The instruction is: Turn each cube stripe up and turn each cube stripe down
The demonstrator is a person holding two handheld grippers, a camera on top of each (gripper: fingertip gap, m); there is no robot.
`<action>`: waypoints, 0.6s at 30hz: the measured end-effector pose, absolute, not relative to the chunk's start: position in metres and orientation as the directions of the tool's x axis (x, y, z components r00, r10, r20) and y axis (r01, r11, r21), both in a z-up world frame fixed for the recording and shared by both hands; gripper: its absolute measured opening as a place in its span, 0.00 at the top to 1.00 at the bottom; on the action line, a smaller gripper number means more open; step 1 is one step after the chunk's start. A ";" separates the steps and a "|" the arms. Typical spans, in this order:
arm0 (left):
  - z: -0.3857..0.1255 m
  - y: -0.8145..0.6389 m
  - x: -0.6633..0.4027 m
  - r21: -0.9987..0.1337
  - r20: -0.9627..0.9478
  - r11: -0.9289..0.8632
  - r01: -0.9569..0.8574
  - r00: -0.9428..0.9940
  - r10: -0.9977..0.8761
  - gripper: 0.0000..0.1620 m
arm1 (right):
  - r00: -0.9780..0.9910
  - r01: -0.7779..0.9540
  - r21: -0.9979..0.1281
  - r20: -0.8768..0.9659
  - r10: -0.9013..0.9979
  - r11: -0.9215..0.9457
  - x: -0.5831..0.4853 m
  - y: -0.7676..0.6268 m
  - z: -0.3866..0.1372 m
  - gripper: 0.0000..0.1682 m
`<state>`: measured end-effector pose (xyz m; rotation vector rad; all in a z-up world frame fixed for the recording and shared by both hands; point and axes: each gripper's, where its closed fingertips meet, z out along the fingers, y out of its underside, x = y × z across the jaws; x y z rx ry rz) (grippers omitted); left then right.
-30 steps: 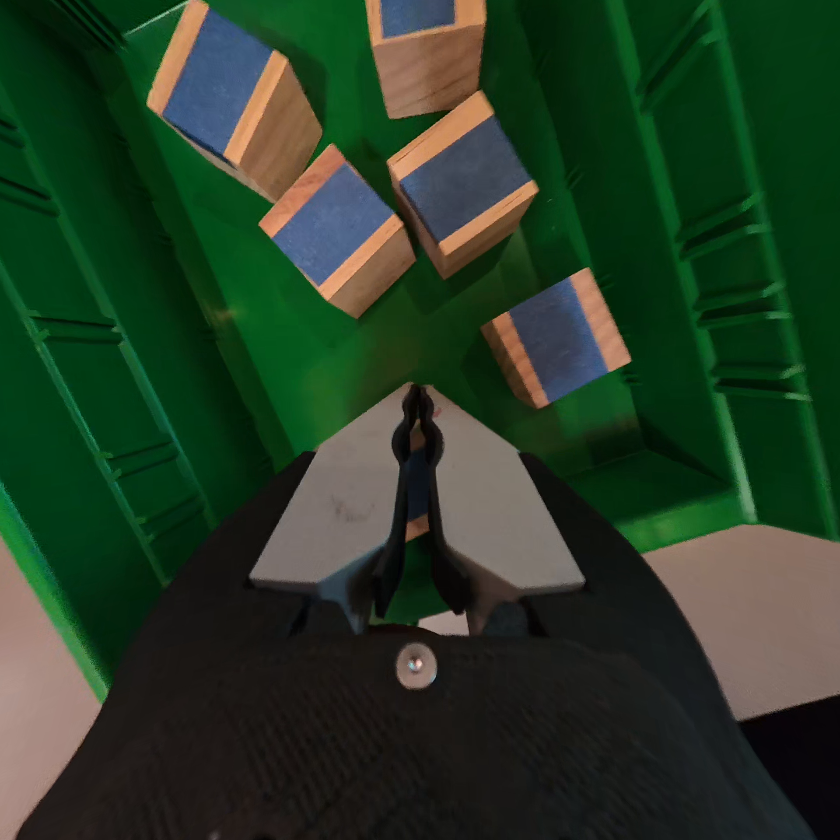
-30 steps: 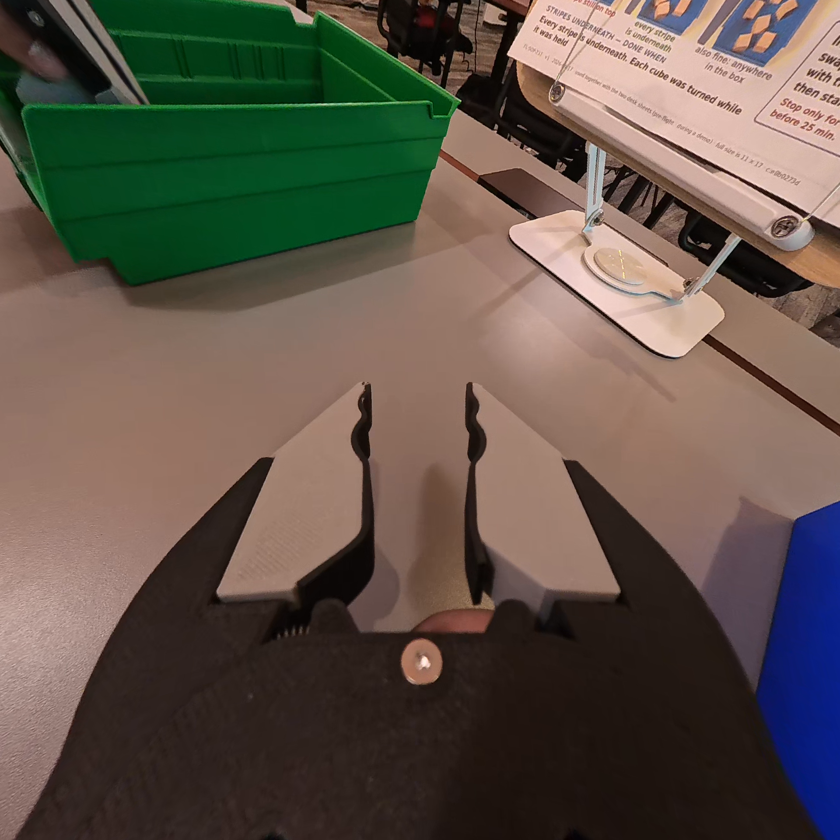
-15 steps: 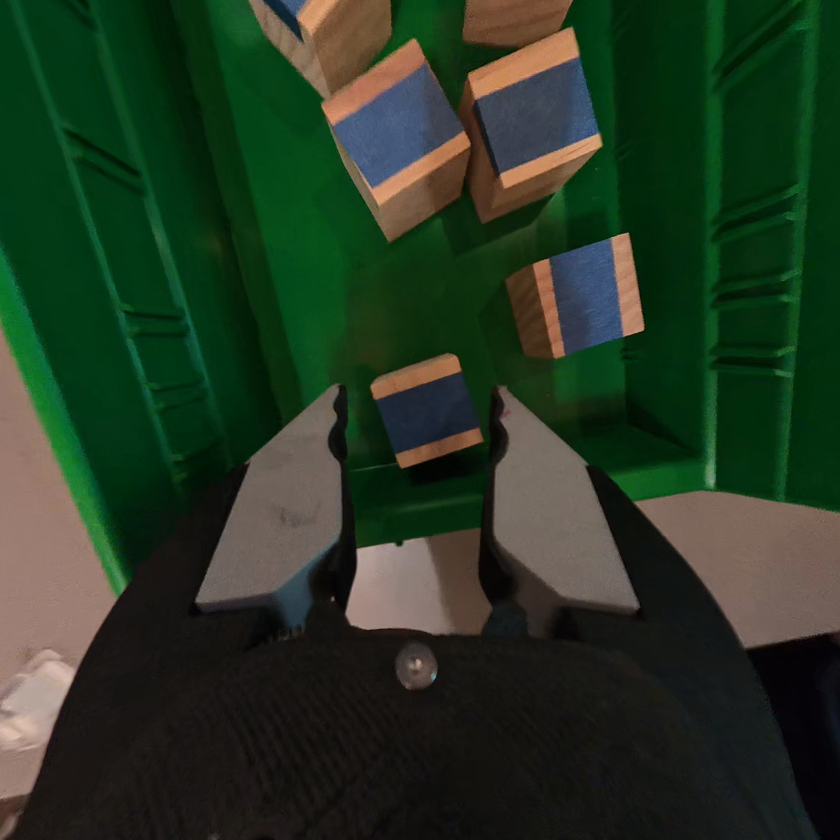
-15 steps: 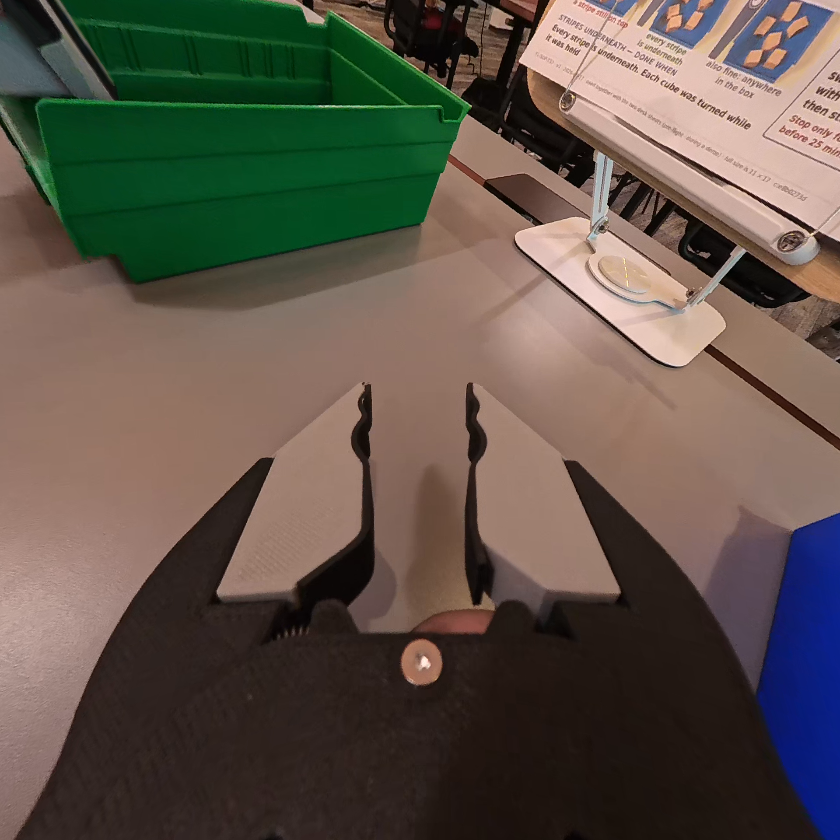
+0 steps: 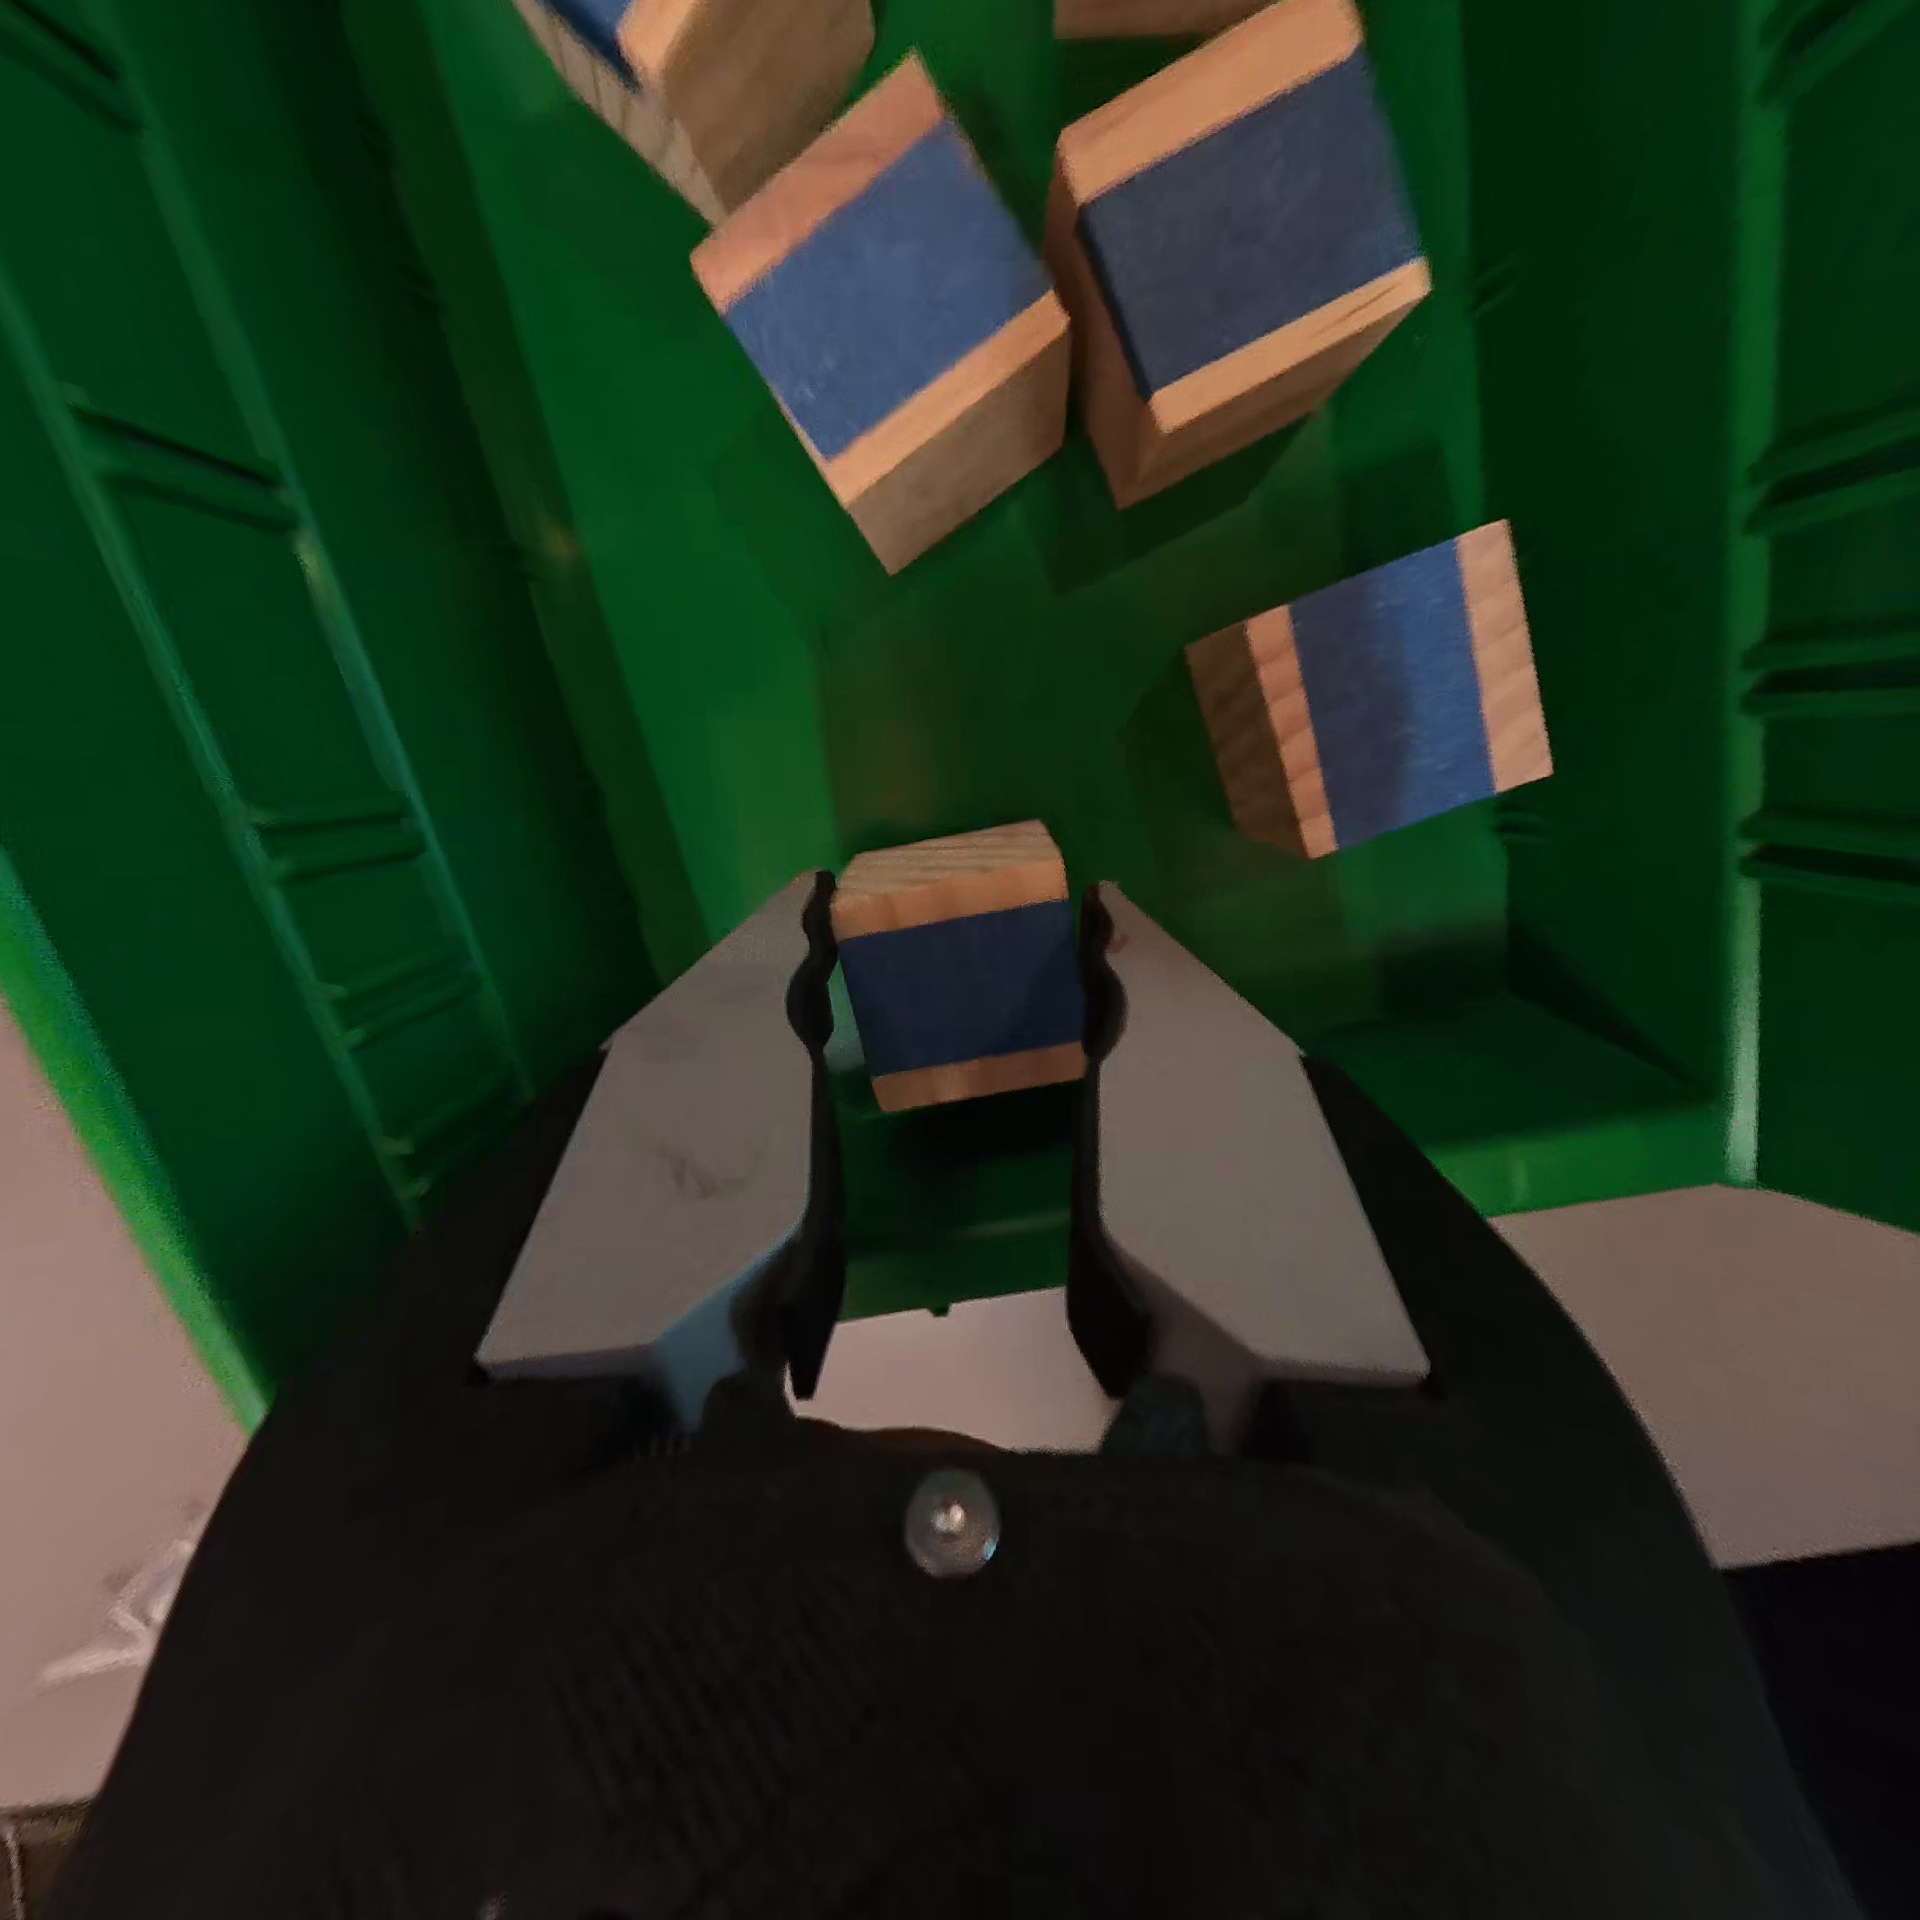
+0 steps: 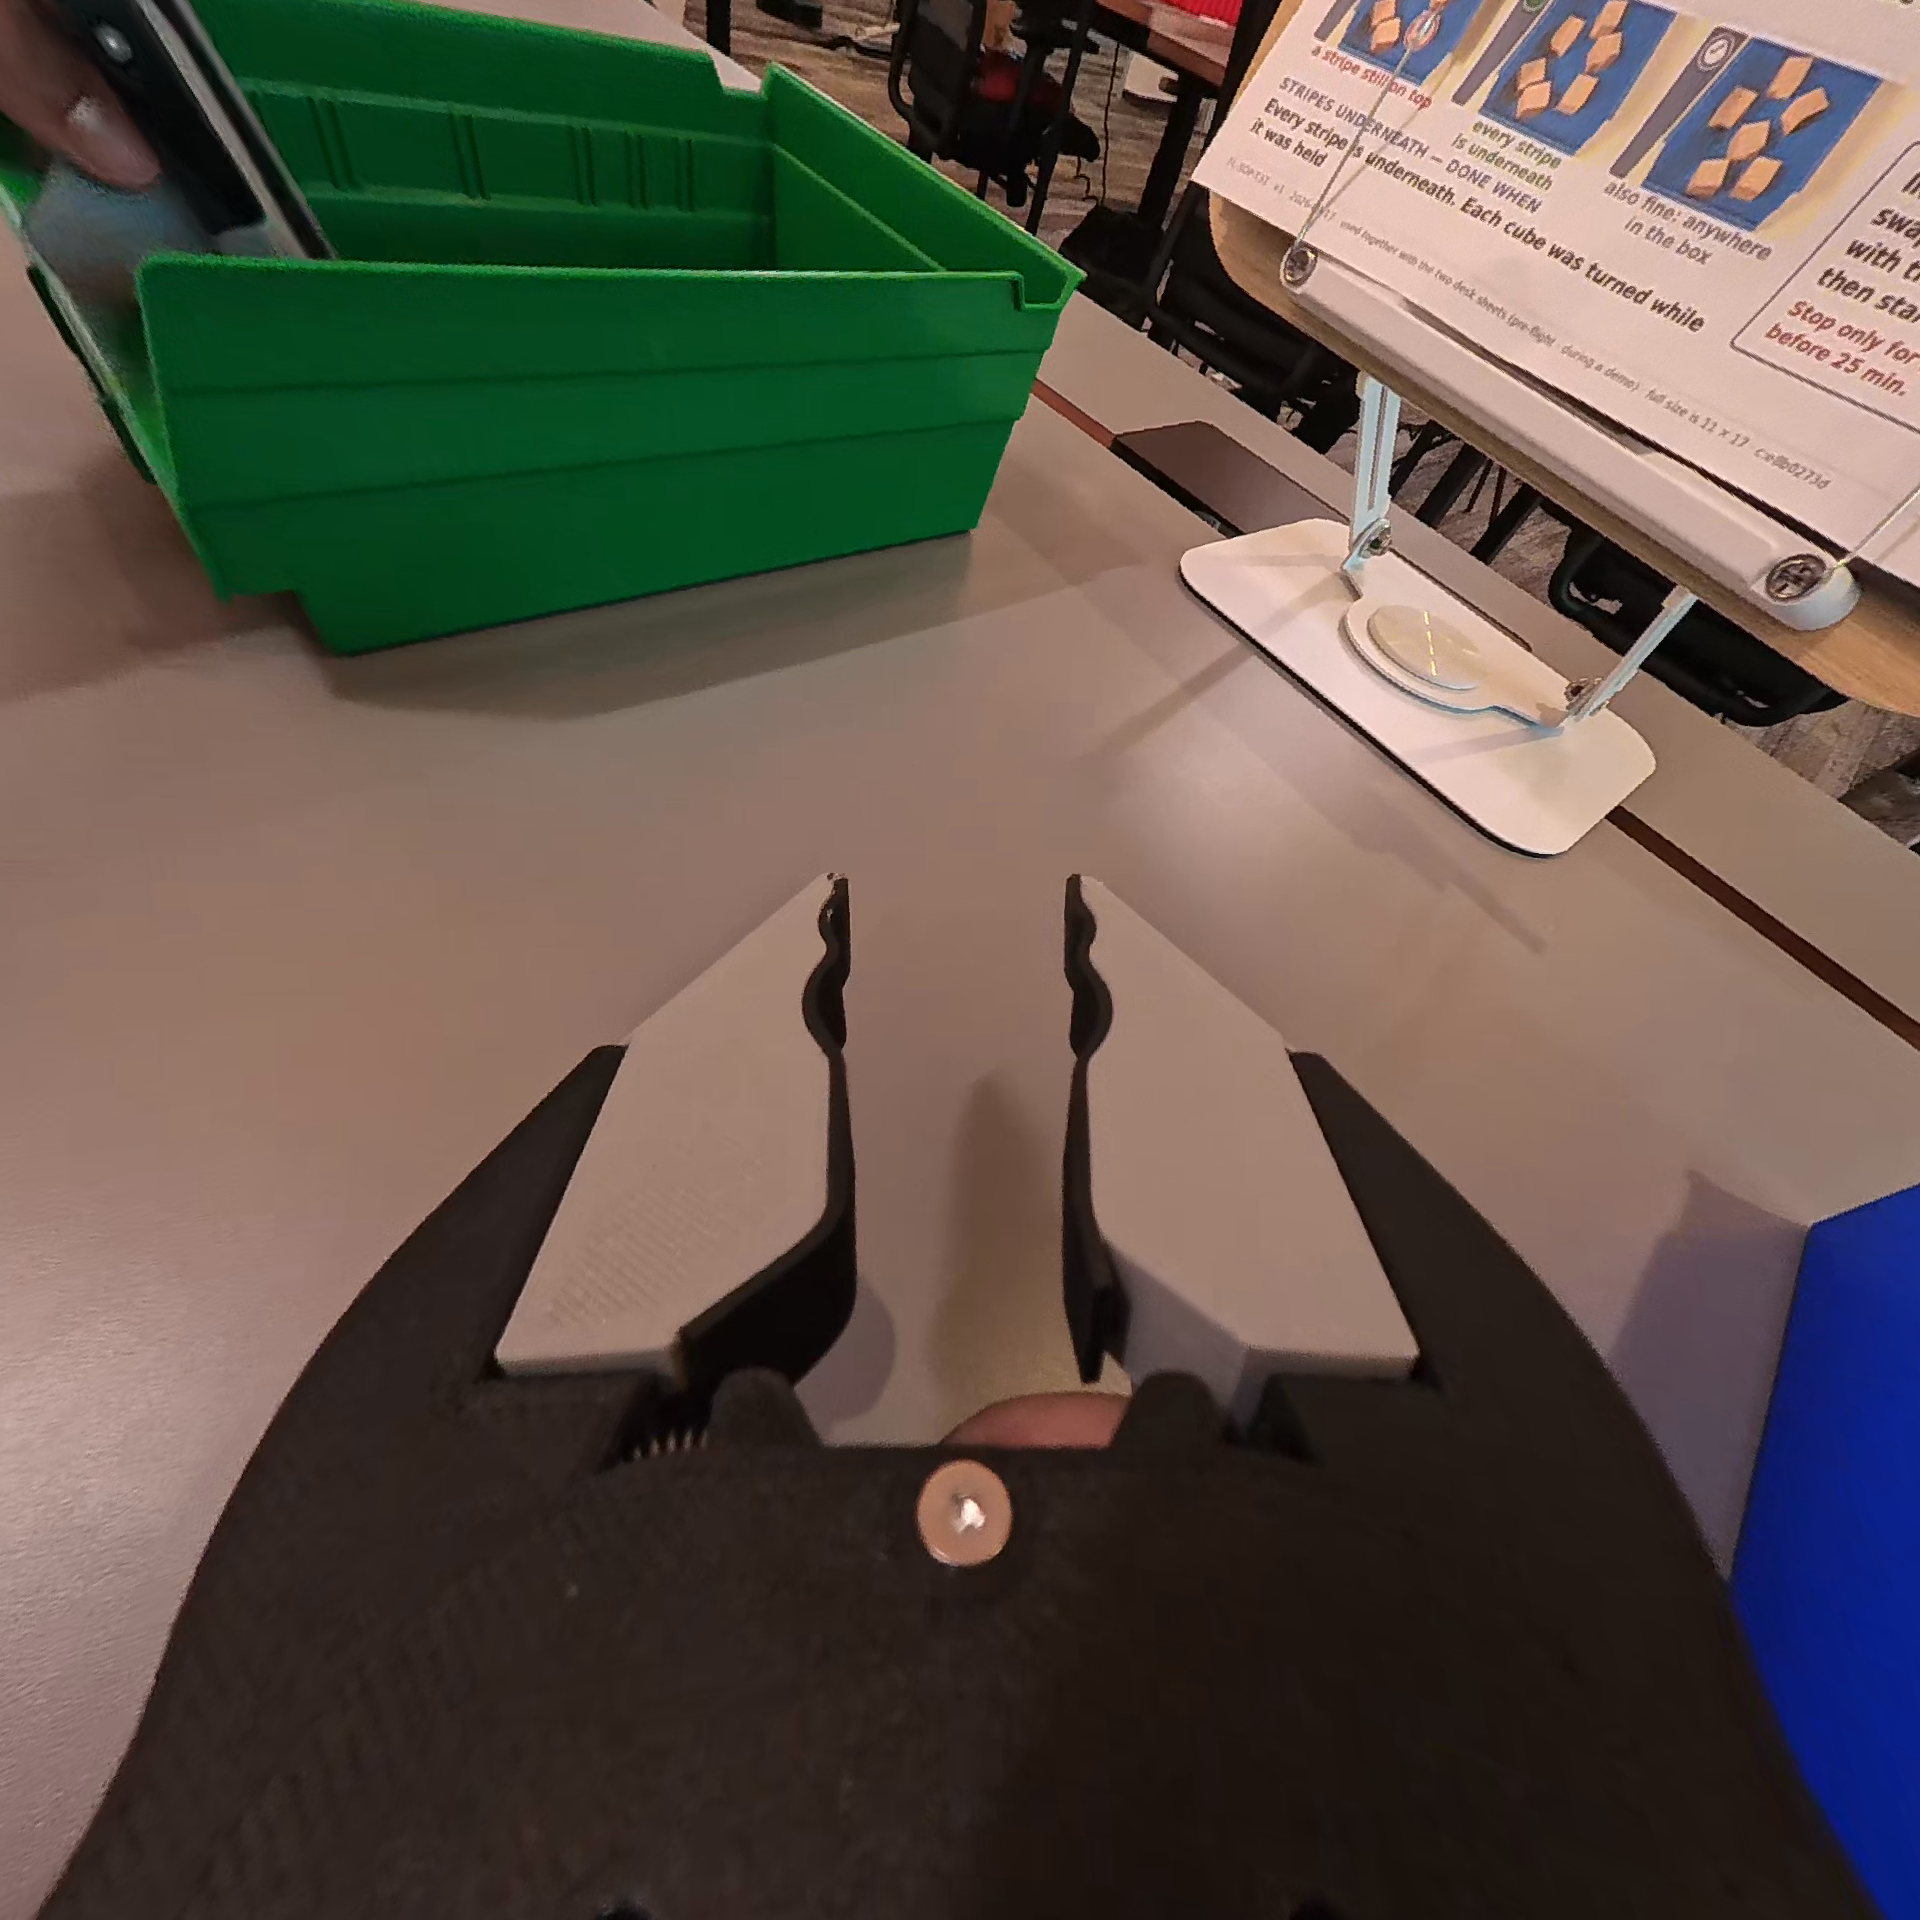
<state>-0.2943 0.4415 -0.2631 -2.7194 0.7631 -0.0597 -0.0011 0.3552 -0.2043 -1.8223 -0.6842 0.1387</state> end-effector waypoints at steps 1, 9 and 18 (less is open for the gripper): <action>-0.256 0.446 -0.292 -0.349 -0.059 -0.779 -0.522 0.841 -0.537 0.72 | 0.823 0.377 -0.903 0.224 0.522 -0.207 -0.002 0.355 -0.205 0.77; -0.113 0.419 -0.191 -0.849 -0.282 -0.074 -0.523 0.566 -0.774 0.72 | 0.764 0.290 -0.920 0.058 0.642 -0.262 -0.018 0.345 -0.209 0.77; -0.093 0.265 -0.057 -0.703 -0.711 0.699 -0.132 0.148 -0.687 0.72 | -0.018 -0.205 -0.854 -0.485 0.874 -0.478 -0.047 0.260 -0.120 0.73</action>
